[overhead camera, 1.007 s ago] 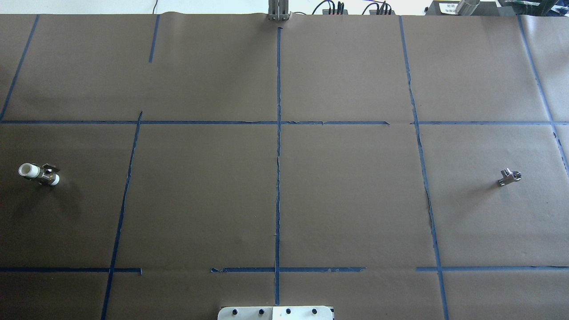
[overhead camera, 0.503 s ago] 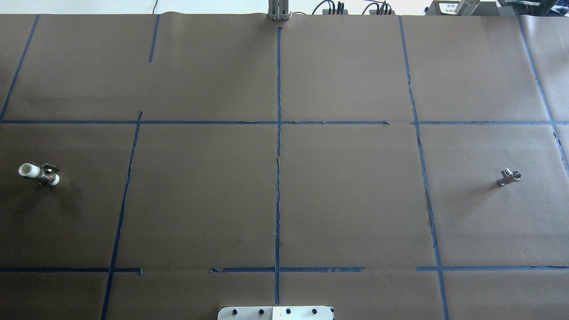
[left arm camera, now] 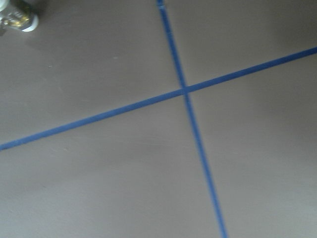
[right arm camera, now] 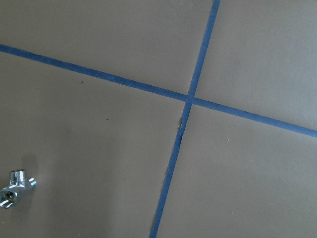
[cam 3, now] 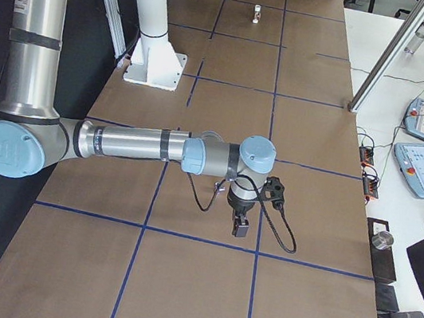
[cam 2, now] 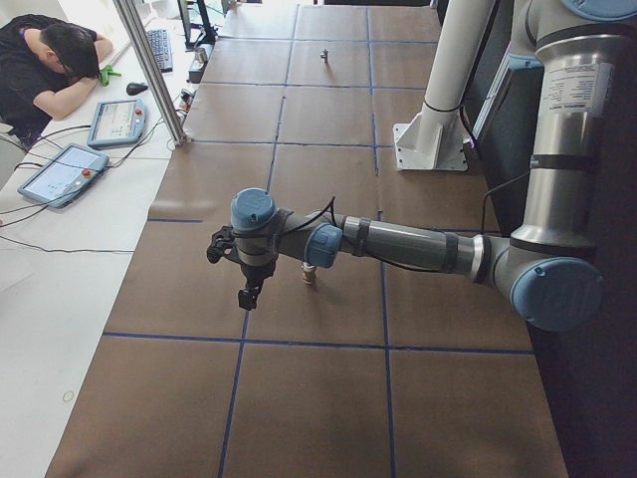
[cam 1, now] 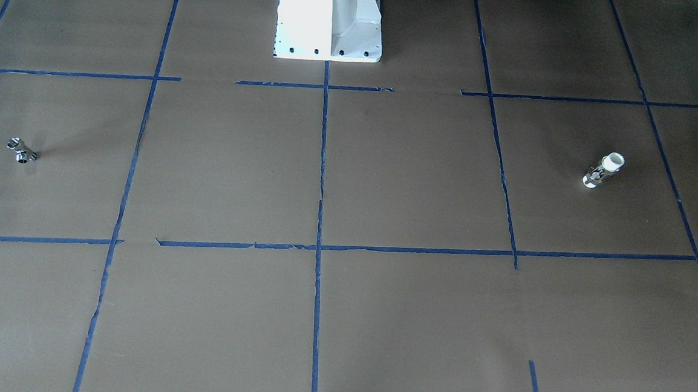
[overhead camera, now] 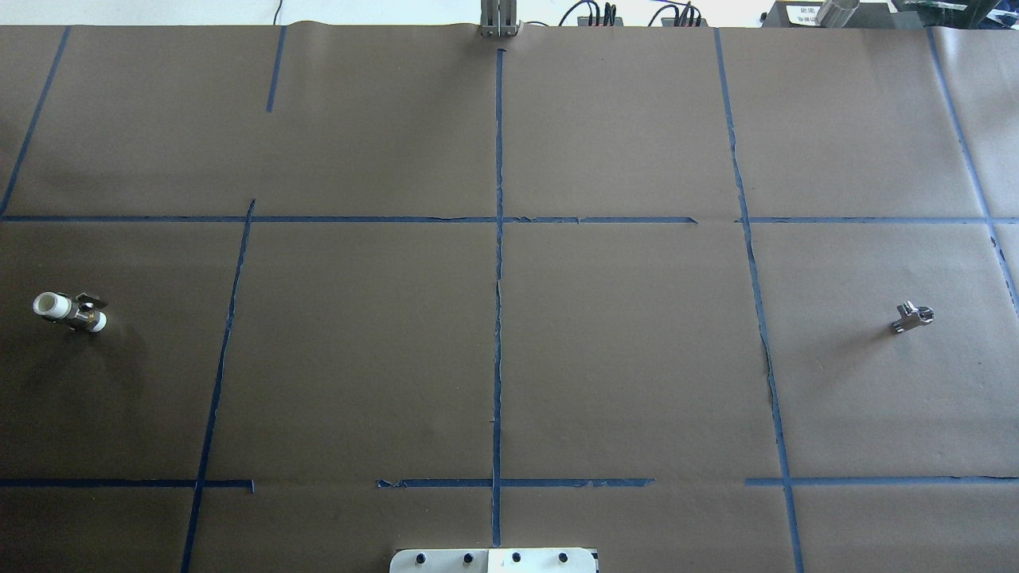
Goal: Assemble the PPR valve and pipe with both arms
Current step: 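Move the left gripper down toward the white pipe piece, then grasp the white pipe piece with the left gripper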
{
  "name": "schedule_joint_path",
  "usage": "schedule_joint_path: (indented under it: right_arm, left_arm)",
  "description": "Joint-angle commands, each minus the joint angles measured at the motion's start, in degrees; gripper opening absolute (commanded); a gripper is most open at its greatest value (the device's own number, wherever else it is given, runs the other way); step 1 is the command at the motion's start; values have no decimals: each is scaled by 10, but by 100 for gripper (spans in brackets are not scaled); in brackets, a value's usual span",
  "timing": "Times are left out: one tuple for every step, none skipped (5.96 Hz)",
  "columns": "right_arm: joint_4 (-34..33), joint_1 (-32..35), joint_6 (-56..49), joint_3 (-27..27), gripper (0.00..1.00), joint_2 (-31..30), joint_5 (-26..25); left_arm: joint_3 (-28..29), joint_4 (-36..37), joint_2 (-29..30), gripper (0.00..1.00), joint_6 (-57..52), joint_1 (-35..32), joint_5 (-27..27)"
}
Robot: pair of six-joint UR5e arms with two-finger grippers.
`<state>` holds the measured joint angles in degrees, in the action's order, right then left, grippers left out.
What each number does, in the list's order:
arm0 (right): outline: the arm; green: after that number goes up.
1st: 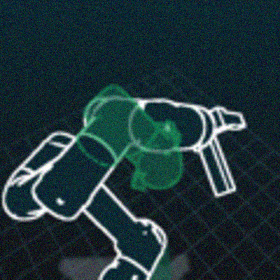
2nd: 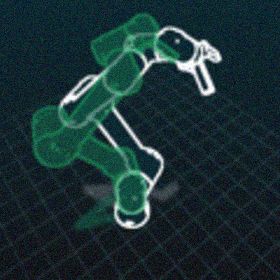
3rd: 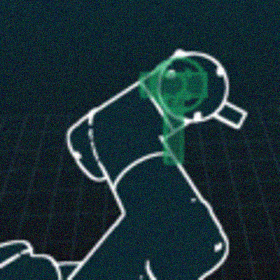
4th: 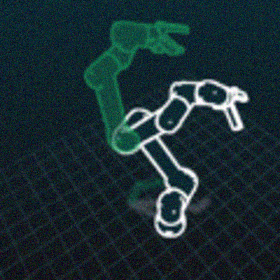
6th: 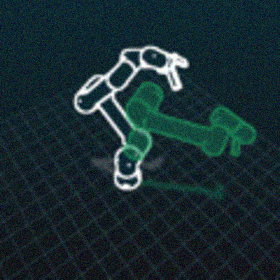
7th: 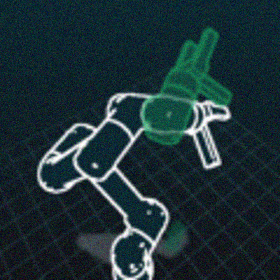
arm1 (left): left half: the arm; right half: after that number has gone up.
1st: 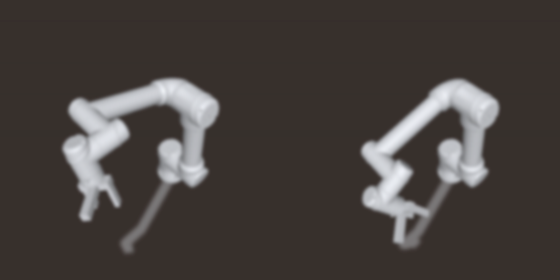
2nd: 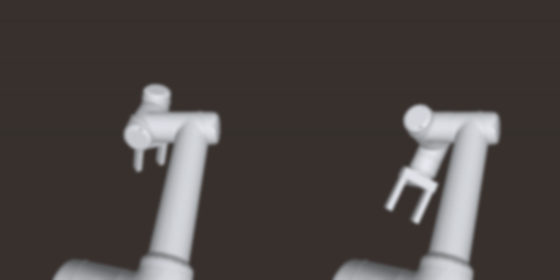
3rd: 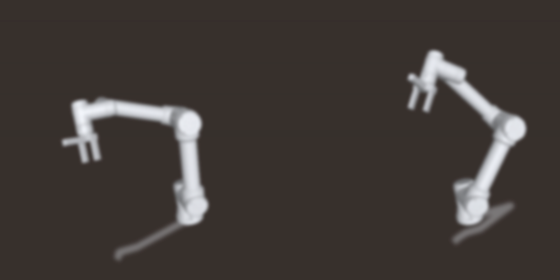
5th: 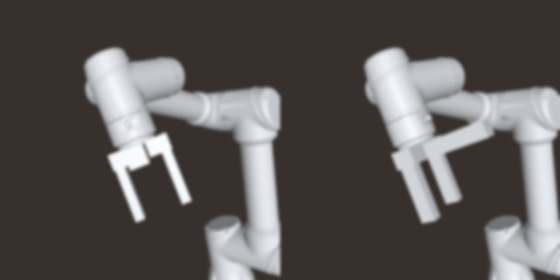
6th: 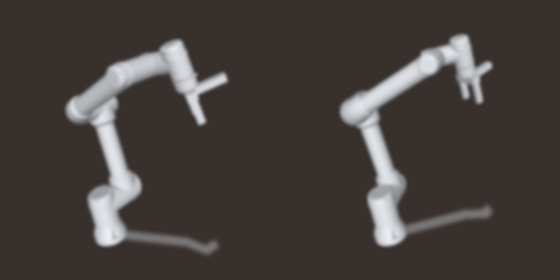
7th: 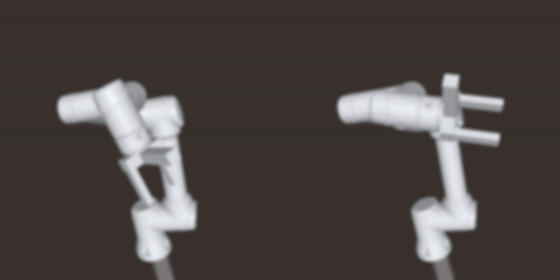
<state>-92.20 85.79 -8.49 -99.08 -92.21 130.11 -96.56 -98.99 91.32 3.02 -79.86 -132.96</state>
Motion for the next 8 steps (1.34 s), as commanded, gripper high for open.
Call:
schedule_joint_path:
  right_arm:
    - [5, 0, 2, 0, 100, -2, 1]
    - [5, 0, 2, 0, 100, -3, 1]
    - [5, 0, 3, 0, 100, -3, 1]
    - [5, 0, 4, -1, 100, -3, 1]
    - [4, 0, 5, -1, 100, -3, 1]
    - [4, 0, 5, 0, 100, -4, 1]
    - [4, 0, 5, 0, 100, -5, 1]
    - [4, 0, 5, 0, 100, -6, 1]
  left_arm:
    - [-33, -46, -24, 100, 138, 58, 2]
    - [-58, -97, -55, 100, 213, 103, 2]
    - [-60, -186, -92, 100, 289, 142, 27]
    - [-61, -219, -98, 100, 342, 181, 65]
    - [-62, -219, -98, 100, 350, 197, 74]
    - [-65, -219, -98, 100, 352, 205, 82]
    - [-65, -219, -98, 100, 352, 209, 83]
    - [-65, -219, -98, 100, 353, 222, 105]
